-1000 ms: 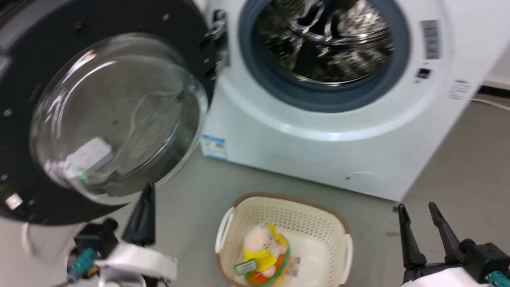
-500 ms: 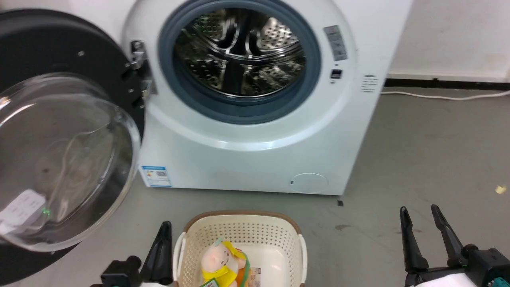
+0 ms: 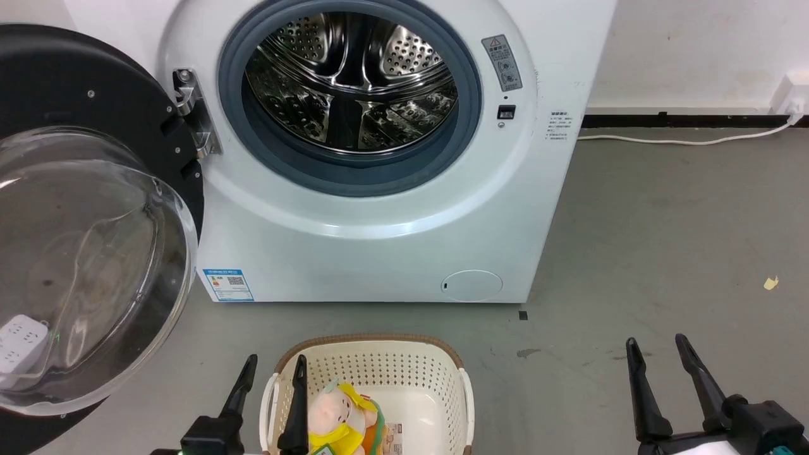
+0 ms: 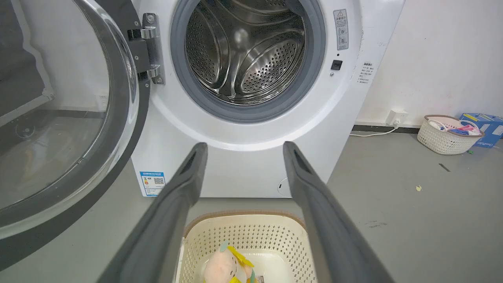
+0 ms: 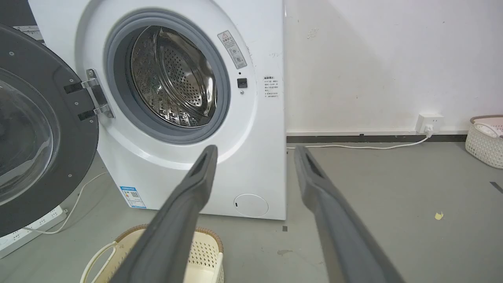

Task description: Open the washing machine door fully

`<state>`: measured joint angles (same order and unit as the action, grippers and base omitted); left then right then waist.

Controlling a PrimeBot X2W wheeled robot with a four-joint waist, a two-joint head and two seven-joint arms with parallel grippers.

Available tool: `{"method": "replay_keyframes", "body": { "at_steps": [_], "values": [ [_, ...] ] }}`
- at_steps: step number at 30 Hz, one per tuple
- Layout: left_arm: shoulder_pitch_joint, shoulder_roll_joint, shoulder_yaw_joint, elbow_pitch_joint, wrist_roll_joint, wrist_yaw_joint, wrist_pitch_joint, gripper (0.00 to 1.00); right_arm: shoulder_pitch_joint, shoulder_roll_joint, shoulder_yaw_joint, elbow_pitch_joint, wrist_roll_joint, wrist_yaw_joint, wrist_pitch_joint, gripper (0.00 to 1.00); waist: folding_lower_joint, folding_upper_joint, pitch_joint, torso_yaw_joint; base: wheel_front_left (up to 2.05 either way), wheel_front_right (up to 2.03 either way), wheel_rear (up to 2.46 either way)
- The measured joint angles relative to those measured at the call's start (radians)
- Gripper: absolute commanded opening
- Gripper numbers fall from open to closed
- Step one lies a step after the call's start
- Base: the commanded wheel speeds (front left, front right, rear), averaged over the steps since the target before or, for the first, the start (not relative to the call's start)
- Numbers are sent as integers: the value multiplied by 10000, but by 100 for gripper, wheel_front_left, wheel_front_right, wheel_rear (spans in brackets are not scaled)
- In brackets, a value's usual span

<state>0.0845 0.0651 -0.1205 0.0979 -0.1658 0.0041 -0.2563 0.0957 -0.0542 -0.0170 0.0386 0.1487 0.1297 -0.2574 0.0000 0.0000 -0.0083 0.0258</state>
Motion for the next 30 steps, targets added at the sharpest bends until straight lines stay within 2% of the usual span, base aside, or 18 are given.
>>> {"method": "replay_keyframes", "body": {
  "at_steps": [17, 28, 29, 30],
  "values": [
    [-4, -123, 36, 31, 359, -73, -2, 100, 0, 0, 102, 303, -614, 0, 0, 100, 0, 0, -53, 58, 0, 0, 0],
    [-10, -136, 90, 40, 399, -163, -2, 100, 0, 0, 79, 360, -610, 0, 0, 100, 0, 0, -47, 85, 0, 0, 0],
    [-10, -136, 90, 35, 399, -159, 2, 0, -1, -2, 75, 360, -610, 0, 4, 0, 0, 0, -46, 91, 0, 0, 0],
    [-10, -136, 81, 36, 399, -159, 4, 0, -2, -2, 77, 360, -610, 0, 4, 0, 0, 0, -46, 91, 0, 0, 0]
  ]
}}
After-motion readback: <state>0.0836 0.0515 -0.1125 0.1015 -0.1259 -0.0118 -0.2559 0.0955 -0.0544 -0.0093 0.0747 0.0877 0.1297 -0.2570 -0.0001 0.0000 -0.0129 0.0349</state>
